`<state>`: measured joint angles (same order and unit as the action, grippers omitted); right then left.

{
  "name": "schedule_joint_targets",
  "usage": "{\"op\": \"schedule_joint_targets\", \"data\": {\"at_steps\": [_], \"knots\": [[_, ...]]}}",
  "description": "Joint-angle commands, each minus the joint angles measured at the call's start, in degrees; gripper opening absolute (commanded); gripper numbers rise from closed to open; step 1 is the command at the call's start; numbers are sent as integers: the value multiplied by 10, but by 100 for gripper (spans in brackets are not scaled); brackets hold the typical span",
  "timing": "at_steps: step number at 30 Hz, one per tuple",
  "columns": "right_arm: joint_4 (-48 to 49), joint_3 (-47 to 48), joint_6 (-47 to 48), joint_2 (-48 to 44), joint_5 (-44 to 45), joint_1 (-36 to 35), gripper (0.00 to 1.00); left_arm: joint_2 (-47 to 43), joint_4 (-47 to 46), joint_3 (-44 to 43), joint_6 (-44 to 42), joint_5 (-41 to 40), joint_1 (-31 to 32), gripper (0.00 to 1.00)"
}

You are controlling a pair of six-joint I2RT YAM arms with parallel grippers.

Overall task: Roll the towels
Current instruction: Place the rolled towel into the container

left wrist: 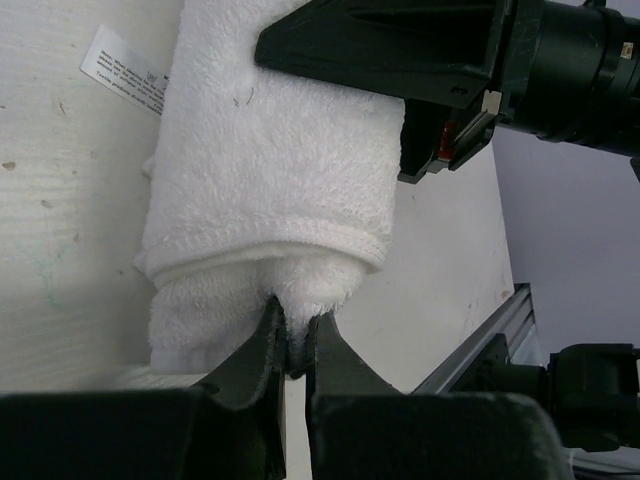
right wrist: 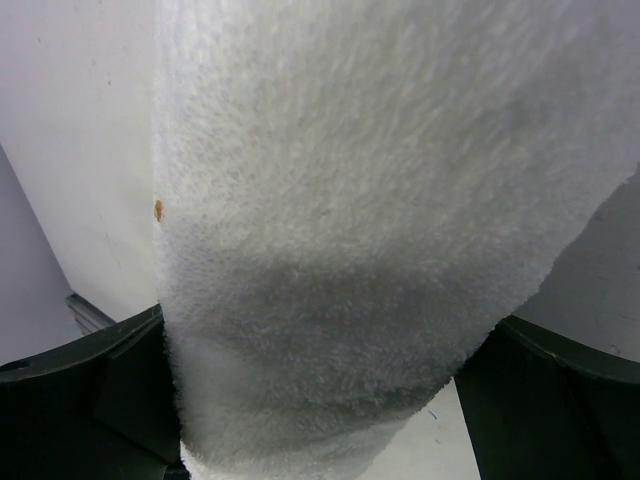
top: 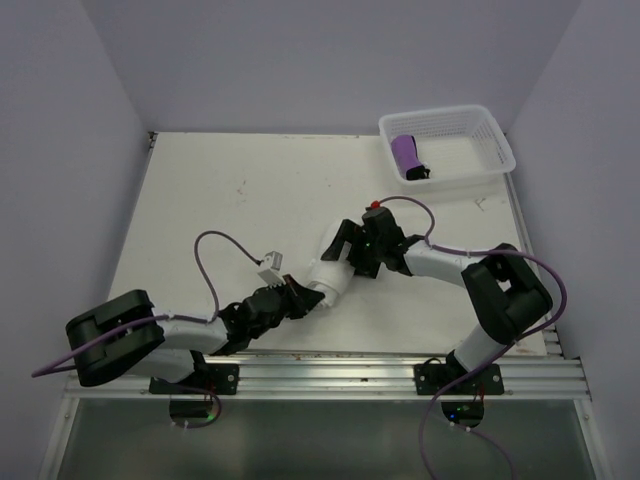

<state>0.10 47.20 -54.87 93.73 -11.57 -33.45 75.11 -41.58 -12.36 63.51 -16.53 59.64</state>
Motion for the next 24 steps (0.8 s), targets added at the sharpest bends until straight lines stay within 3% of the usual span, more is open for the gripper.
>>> {"op": "schedule_joint_targets", "data": {"at_steps": [1, 9, 16, 21, 24], "knots": [[31, 3, 11, -8, 45, 5, 99, 20, -20, 31, 63, 29, 1, 0], [-24, 41, 23, 24, 76, -17, 99, 109, -175, 65, 107, 66, 1, 0], [-73, 70, 37, 40, 109, -34, 95, 156, -206, 66, 108, 76, 1, 0], [-121, 101, 56, 58, 154, -52, 79, 159, -206, 61, 105, 76, 1, 0], [-141, 116, 66, 70, 172, -62, 67, 159, -199, 52, 94, 83, 1, 10]]}}
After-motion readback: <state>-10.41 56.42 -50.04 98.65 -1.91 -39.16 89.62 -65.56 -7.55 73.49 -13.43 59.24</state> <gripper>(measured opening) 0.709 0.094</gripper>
